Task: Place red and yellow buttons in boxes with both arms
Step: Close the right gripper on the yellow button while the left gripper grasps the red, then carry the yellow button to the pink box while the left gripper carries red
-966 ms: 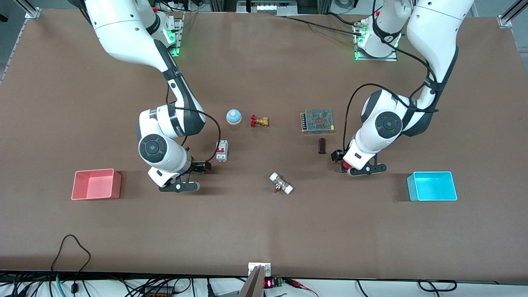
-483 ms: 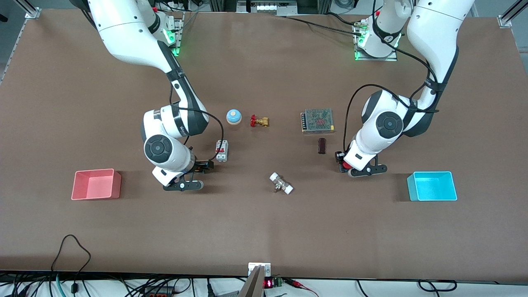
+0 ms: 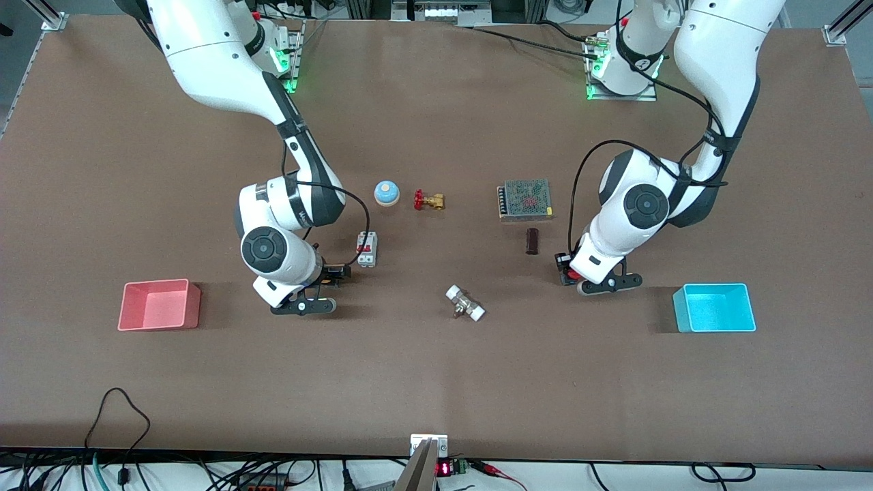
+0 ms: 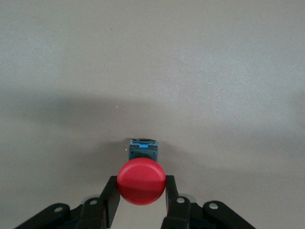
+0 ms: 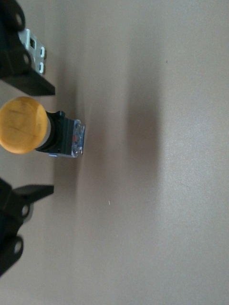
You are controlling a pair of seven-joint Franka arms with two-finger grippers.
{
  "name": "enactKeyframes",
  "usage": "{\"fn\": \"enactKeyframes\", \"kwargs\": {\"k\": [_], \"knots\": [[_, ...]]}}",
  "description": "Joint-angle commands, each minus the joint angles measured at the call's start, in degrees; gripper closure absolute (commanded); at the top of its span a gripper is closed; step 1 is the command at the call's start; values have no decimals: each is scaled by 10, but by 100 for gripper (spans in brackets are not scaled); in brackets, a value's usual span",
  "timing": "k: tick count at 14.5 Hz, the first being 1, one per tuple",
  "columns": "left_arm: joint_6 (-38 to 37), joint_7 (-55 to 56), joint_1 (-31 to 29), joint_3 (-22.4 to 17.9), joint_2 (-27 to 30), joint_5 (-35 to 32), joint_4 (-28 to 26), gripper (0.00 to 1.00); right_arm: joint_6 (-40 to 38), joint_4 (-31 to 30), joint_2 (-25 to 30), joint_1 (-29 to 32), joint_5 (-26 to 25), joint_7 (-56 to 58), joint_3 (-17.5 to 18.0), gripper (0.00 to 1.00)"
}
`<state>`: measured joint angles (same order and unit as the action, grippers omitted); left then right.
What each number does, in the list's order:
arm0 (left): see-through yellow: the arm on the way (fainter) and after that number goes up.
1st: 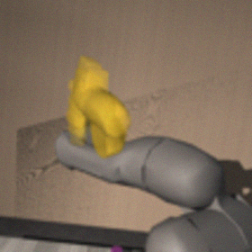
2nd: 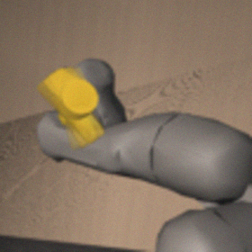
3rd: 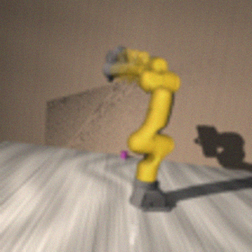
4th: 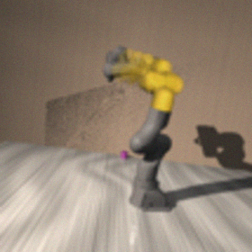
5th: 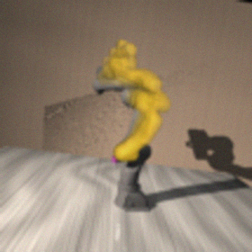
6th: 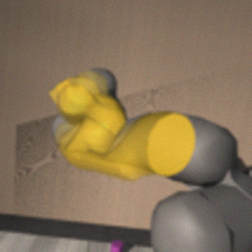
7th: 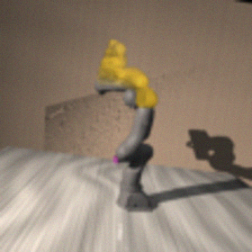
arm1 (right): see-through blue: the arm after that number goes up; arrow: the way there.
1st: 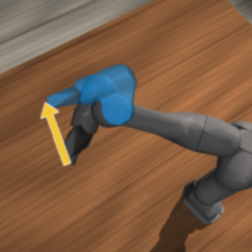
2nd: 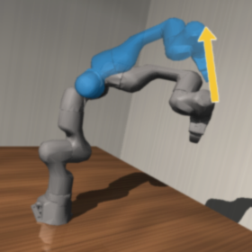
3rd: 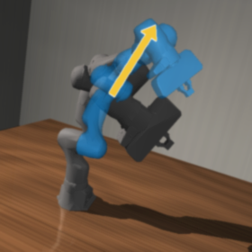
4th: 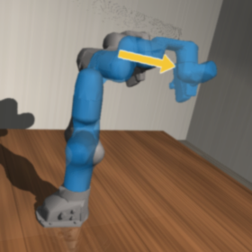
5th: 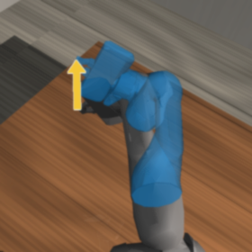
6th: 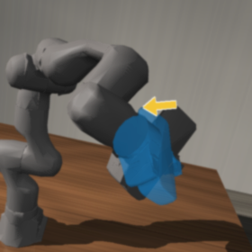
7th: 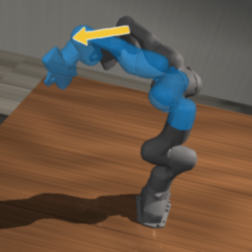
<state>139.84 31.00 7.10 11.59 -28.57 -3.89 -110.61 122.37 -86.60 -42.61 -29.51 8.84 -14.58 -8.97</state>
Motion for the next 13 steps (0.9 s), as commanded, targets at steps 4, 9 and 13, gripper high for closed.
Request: {"fn": "enactKeyframes", "kwargs": {"k": [4, 9, 13], "knots": [[-1, 10, -6, -4, 3, -15, 25, 70, -5, 2, -2, -3, 2, 3, -1, 64], [-10, -27, -41, -6, 33, -16, 26, 72, -10, 15, 20, 7, 4, 8, -10, 68], [-88, -91, -76, -5, 40, -15, 64, 72, -48, 35, 53, 24, 1, 43, -64, 72]]}}
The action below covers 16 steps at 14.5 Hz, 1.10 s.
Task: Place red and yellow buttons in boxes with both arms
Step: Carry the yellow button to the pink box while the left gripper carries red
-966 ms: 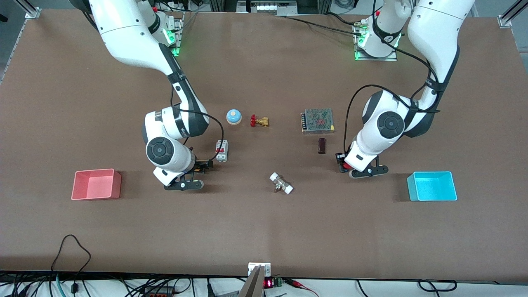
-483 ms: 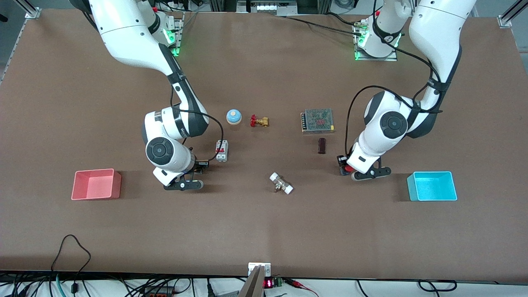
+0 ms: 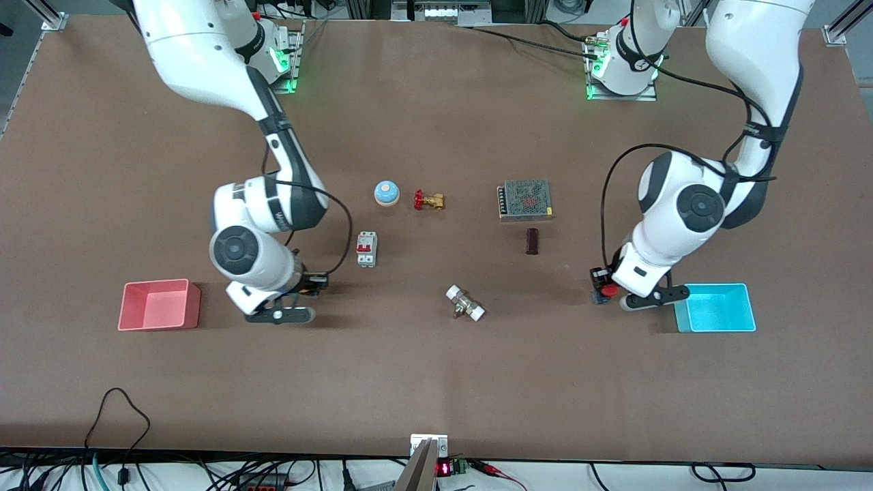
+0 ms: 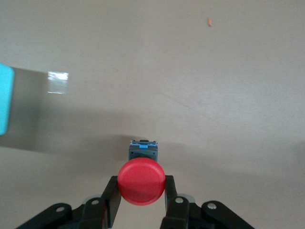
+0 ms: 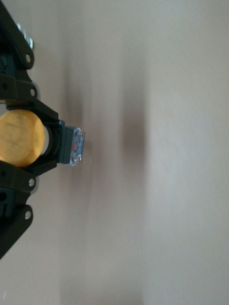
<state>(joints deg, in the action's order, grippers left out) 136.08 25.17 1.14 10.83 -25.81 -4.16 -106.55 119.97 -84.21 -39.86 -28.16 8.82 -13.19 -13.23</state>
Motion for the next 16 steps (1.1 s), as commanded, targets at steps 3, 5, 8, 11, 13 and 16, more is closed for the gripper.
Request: {"fn": "enactKeyframes", "kwargs": {"k": [3, 5, 8, 11, 13, 16], "knots": [[-72, -84, -47, 2, 13, -12, 42, 72, -64, 34, 26, 21, 4, 104, -91, 73], [-72, -120, -68, 2, 13, -12, 45, 72, -81, 52, 25, 49, 4, 146, -103, 73], [-72, -172, -104, 2, 11, -12, 52, 72, -79, 54, 13, 100, 3, 184, -103, 73], [-72, -222, -135, 2, 8, -12, 61, 72, -68, 57, -3, 142, 7, 249, -101, 73], [-71, -259, -159, 2, 7, -12, 62, 72, -64, 63, -16, 152, 9, 258, -100, 73], [-70, -297, -184, 2, -13, -12, 79, 72, -58, 66, -36, 156, 8, 263, -100, 73]]}}
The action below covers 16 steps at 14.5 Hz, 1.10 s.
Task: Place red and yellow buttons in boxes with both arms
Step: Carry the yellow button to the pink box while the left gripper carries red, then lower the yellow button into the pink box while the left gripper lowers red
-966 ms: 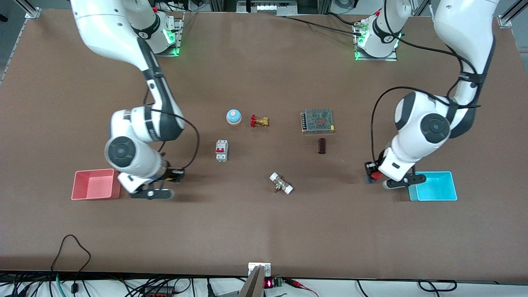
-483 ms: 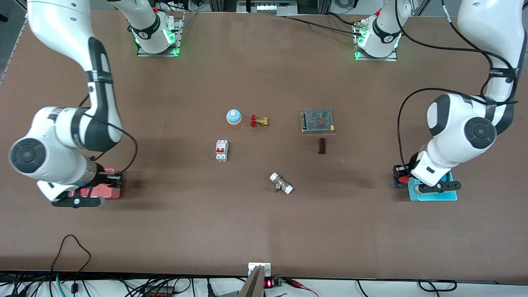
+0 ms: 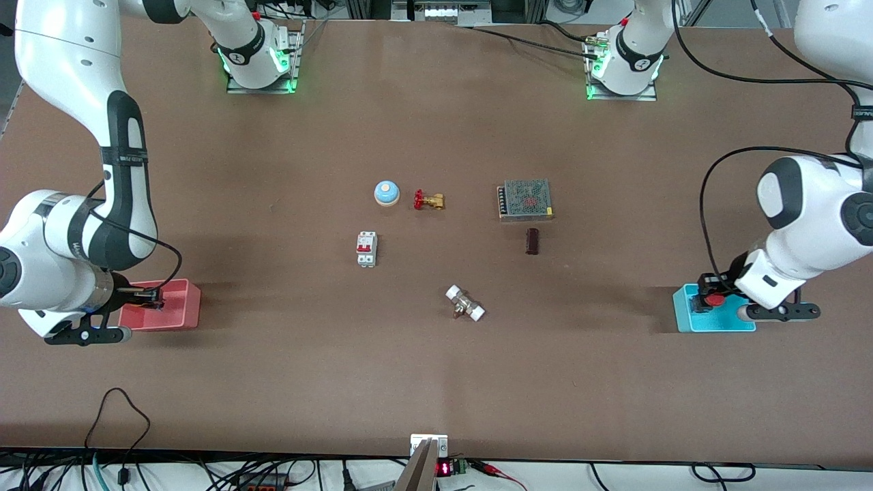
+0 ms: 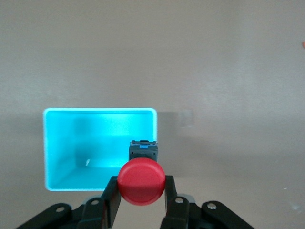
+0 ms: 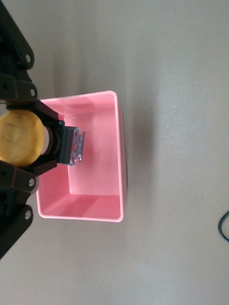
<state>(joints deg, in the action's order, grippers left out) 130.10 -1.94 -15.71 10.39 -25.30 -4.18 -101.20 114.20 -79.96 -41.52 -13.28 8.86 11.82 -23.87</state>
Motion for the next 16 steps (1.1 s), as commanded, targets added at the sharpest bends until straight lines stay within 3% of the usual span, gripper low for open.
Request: {"fn": "enactKeyframes", "kwargs": {"k": [1, 8, 12, 14, 16], "knots": [[-10, -31, -23, 6, -23, -12, 26, 72, 3, 24, -25, 10, 9, 15, 7, 73], [2, -49, -46, 4, -68, -12, 27, 71, 44, 24, -58, 25, 30, 35, 8, 73], [14, -49, -48, 2, -81, -12, 27, 66, 44, 23, -65, 26, 42, 36, 8, 73], [14, -47, -47, 2, -79, -12, 28, 52, 44, 23, -70, 26, 45, 43, 9, 72], [12, -46, -47, 3, -76, -11, 42, 27, 44, 23, -73, 26, 59, 44, 8, 71]]}}
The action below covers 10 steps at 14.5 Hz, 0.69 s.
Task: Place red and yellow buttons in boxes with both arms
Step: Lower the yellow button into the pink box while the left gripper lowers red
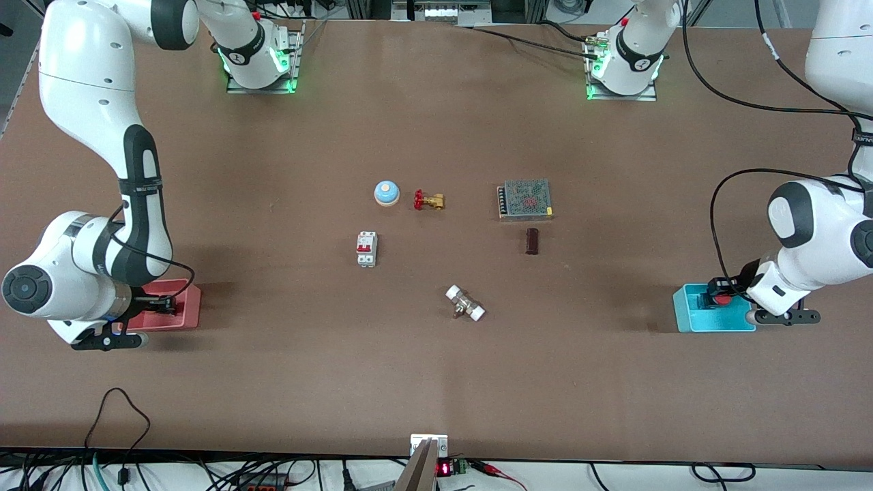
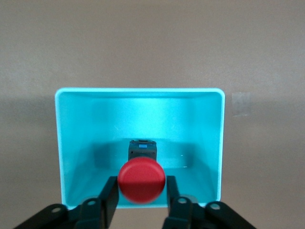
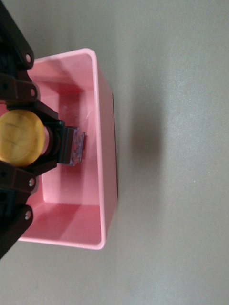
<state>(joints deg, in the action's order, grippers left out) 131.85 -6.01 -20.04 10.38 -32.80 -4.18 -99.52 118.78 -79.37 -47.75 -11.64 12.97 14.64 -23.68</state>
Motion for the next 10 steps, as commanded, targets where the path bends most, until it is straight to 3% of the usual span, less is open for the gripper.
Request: {"fn": "enactKeyframes", "kwargs": {"k": [1, 5, 7, 8, 10], "knots": [[-7, -1, 0, 7, 1, -11, 32, 19, -1, 17, -14, 10, 19, 15, 7, 71], [-19, 10, 15, 17, 34, -9, 46, 1, -1, 16, -19, 10, 20, 15, 7, 60], [-55, 38, 23, 31, 58, -9, 45, 0, -2, 16, -20, 10, 32, 14, 7, 32], [-69, 57, 25, 39, 69, -10, 45, 0, -2, 16, -20, 10, 37, 14, 7, 6], [-89, 89, 27, 60, 95, -11, 39, 0, -3, 16, -16, 10, 39, 14, 7, 0]]}}
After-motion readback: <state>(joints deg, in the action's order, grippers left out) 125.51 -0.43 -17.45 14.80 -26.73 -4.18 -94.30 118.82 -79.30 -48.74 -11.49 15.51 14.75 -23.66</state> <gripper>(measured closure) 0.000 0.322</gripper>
